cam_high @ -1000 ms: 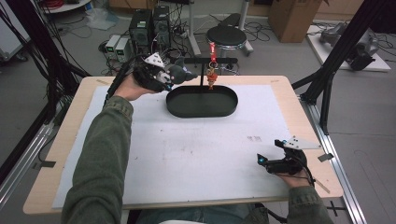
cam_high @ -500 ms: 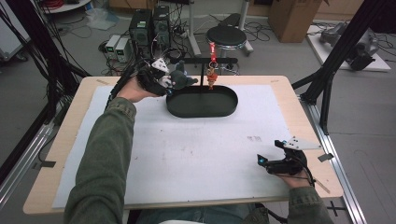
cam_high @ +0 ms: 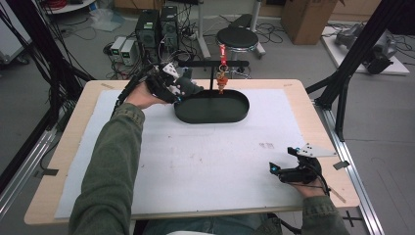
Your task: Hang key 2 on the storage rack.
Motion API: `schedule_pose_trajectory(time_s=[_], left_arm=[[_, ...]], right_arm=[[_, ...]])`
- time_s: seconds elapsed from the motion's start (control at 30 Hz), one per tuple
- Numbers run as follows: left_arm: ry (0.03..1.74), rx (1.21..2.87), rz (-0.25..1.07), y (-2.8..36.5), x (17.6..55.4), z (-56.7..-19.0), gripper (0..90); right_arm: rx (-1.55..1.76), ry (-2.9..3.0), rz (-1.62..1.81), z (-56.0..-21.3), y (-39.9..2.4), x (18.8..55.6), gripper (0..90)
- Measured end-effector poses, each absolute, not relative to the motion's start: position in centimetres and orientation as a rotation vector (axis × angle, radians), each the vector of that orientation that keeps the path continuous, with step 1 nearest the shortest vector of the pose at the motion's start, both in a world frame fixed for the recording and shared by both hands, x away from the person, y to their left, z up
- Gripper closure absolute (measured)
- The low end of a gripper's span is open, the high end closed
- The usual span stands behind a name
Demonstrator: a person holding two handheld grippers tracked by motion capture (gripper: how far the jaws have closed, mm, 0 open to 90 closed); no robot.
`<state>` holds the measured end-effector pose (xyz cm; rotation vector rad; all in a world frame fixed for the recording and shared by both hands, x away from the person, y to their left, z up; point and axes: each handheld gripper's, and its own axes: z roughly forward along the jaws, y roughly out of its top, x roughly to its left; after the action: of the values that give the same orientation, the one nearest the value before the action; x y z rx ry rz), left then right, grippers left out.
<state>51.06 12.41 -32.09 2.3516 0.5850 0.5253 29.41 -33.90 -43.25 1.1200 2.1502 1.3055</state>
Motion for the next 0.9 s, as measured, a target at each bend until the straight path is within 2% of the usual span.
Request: schedule_pose_trajectory(time_s=[0.13, 0.33, 0.9], left_arm=[[0.605, 2.324, 0.522, 12.5, 51.0, -31.8, 19.8], [0.622, 2.292, 0.476, 13.1, 50.8, -31.3, 12.1], [0.79, 2.199, 0.383, 17.6, 48.7, -31.7, 8.6]], right_arm=[[1.127, 2.157, 1.306, -43.3, -33.9, 29.4, 0.5], [1.132, 2.148, 1.312, -43.2, -33.9, 29.3, 0.5], [1.155, 2.142, 1.331, -43.0, -33.8, 29.7, 0.5]])
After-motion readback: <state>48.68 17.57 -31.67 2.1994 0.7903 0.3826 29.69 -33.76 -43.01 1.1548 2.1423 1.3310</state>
